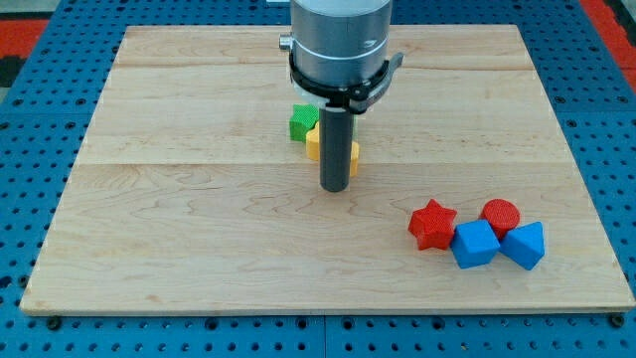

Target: Push the yellow hexagon into the yellow heart

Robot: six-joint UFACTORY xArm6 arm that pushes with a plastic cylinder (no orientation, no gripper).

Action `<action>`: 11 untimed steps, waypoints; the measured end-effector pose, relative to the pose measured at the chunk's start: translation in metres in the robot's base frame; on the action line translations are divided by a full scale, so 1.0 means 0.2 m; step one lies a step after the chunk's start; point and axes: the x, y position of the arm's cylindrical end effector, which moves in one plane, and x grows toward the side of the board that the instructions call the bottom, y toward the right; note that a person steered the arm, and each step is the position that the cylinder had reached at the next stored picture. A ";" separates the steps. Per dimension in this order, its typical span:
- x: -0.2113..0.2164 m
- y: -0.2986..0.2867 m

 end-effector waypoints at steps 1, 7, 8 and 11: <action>-0.08 -0.02; -0.09 0.18; -0.09 0.16; -0.11 0.16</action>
